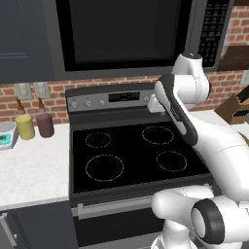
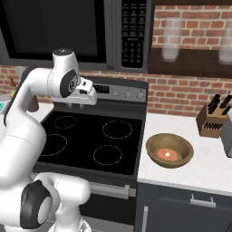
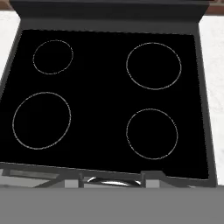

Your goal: Open the microwave, place the bowl with waffle inside the microwave, then close the microwave door and turn it on.

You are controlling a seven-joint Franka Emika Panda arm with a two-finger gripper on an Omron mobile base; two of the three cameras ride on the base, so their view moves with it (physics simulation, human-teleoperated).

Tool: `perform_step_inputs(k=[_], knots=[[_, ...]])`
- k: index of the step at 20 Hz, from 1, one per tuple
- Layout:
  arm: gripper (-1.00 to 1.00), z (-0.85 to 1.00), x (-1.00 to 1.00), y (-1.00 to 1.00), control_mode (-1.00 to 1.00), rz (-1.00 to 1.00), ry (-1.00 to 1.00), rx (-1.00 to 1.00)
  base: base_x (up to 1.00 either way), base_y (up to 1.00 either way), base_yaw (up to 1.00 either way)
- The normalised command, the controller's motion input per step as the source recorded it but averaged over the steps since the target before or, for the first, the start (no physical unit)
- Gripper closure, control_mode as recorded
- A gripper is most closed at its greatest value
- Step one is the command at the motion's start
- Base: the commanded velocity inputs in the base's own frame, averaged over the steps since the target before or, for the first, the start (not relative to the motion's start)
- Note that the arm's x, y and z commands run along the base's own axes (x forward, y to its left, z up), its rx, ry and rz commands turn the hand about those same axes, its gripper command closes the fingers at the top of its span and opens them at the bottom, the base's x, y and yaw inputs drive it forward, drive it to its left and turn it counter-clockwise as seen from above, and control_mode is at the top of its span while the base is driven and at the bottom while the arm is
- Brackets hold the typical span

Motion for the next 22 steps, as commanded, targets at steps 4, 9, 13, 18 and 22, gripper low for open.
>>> perform_step_inputs(k=[4, 9, 13, 18, 22], knots=[[-1.0, 0.0, -0.22, -0.03, -1.0, 0.0, -0.05, 0.0, 0.0, 0.0, 0.0], [-1.0, 0.16, -0.6, -0.03, -1.0, -0.01, -0.25, 0.01, 0.0, 0.0, 0.0], [-1.0, 0.53, -0.57, -0.03, -1.0, -0.01, -0.32, 0.01, 0.0, 0.0, 0.0], [-1.0, 0.64, -0.17, -0.15, -1.0, -0.11, -0.15, 0.0, 0.0, 0.0, 0.0], [-1.0, 0.72, 0.0, -0.33, -1.0, -0.15, 0.0, 0.0, 0.0, 0.0, 0.0]])
